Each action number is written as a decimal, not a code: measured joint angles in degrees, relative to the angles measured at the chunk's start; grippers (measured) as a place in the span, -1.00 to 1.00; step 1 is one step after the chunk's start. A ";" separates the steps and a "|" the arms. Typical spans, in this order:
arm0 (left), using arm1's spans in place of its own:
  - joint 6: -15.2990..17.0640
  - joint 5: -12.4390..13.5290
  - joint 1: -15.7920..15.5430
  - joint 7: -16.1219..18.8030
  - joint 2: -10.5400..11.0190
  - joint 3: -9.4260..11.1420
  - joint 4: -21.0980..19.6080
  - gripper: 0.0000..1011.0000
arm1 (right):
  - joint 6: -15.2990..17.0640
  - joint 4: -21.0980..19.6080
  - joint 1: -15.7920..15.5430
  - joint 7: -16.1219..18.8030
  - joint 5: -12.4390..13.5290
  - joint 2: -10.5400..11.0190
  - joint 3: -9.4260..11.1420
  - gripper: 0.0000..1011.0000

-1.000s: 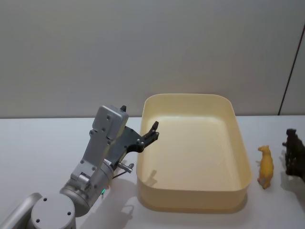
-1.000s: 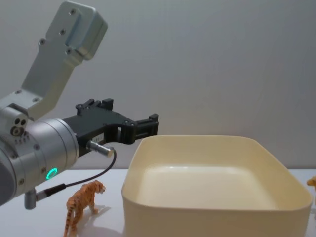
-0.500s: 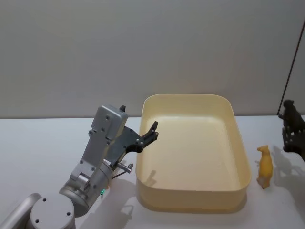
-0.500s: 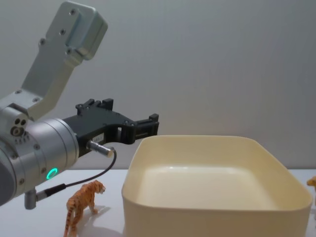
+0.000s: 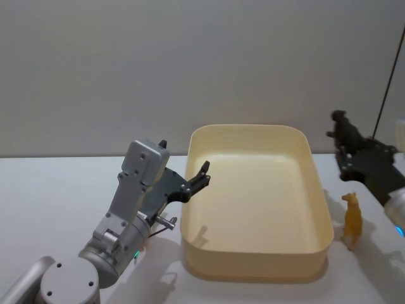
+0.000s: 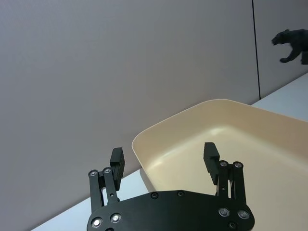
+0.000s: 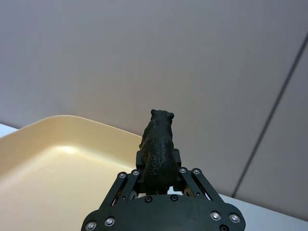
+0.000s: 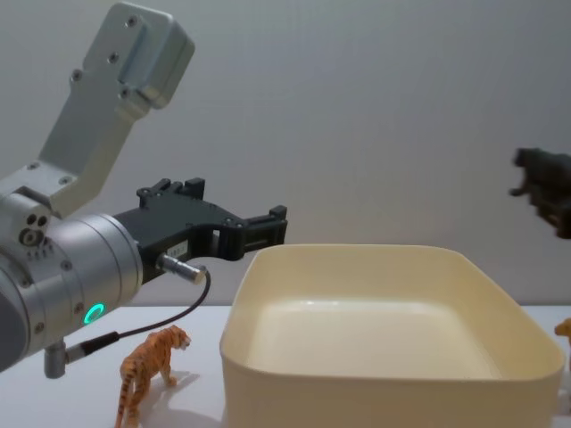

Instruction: Pick up the toy alternately with two hands and place it into the central storage box.

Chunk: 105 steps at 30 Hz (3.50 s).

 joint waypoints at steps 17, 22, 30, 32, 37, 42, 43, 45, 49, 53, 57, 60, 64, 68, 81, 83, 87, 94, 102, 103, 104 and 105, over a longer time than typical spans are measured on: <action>0.00 0.00 0.00 0.00 0.00 0.00 0.00 0.98 | 5.32 10.24 11.71 10.53 1.07 -7.66 -4.16 0.11; 0.00 0.00 0.00 0.00 0.00 0.00 0.00 0.98 | 6.11 12.46 13.96 12.20 1.31 -9.06 -4.88 0.43; 0.00 0.00 0.00 0.00 0.00 0.00 0.00 0.98 | 6.36 10.37 12.60 11.81 1.62 -7.84 -4.18 0.91; 0.00 0.00 0.00 0.00 0.00 0.00 0.00 0.98 | 6.33 9.45 11.86 11.41 1.83 -7.26 -3.82 0.98; 0.00 0.00 0.00 0.00 0.00 0.00 0.00 0.98 | 5.89 5.24 8.23 9.97 3.10 -4.29 -1.96 0.98; 0.00 0.00 0.00 0.00 0.00 0.00 0.00 0.98 | 5.35 0.39 3.65 8.73 4.94 -0.91 0.24 0.98; 0.00 0.00 0.00 0.00 0.00 0.00 0.00 0.98 | 5.24 -0.75 2.29 8.30 5.60 0.00 0.75 0.98; 0.00 0.00 0.00 0.00 0.00 0.00 0.00 0.98 | 5.18 -2.92 0.35 7.56 6.67 1.24 1.73 0.98; 0.00 0.00 0.00 0.00 0.00 0.00 0.00 0.98 | 5.31 -6.05 -3.03 6.45 8.42 3.26 3.16 0.98; 0.00 0.00 0.00 0.00 0.00 0.00 0.00 0.98 | 5.73 -8.76 -6.35 5.44 10.11 5.01 4.51 0.98; 0.00 0.00 0.00 0.00 0.00 0.00 0.00 0.98 | 6.12 -10.94 -9.54 4.51 11.57 6.54 5.67 0.98; 0.00 0.00 0.00 0.00 0.00 0.00 0.00 0.98 | 6.42 -12.30 -11.85 3.79 12.50 7.57 6.54 0.98; 0.00 0.00 0.00 0.00 0.00 0.00 0.00 0.98 | 6.91 -13.39 -14.31 3.01 13.41 8.60 7.41 0.98; 0.00 0.00 0.00 0.00 0.00 0.00 0.00 0.98 | 7.33 -13.91 -16.20 2.56 13.84 9.34 7.98 0.98; 0.00 0.00 0.00 0.00 0.00 0.00 0.00 0.98 | 8.90 -12.68 -18.11 2.81 13.45 9.72 7.90 0.98; 0.00 0.00 0.00 0.00 0.00 0.00 0.00 0.98 | 9.32 -11.83 -17.61 3.13 13.00 9.29 7.48 0.98; 0.00 0.00 0.00 0.00 0.00 0.00 0.00 0.98 | 9.77 -10.74 -16.90 3.48 12.37 8.72 6.92 0.98; 0.00 0.00 0.00 0.00 0.00 0.00 0.00 0.98 | 10.29 -8.53 -15.34 4.36 10.99 7.50 5.74 0.98; 0.00 0.00 0.00 0.00 0.00 0.00 0.00 0.98 | 10.61 -5.68 -13.17 5.07 9.28 5.90 4.38 0.98; 0.00 0.00 0.00 0.00 0.00 0.00 0.00 0.98 | 10.67 -5.13 -12.76 5.10 8.87 5.58 4.11 0.98; 0.00 0.00 0.00 0.00 0.00 0.00 0.00 0.98 | 10.67 -5.13 -12.76 5.10 8.87 5.58 4.11 0.98; 0.00 0.00 0.00 0.00 0.00 0.00 0.00 0.98 | 10.71 -4.25 -12.11 5.10 8.36 5.07 3.72 0.98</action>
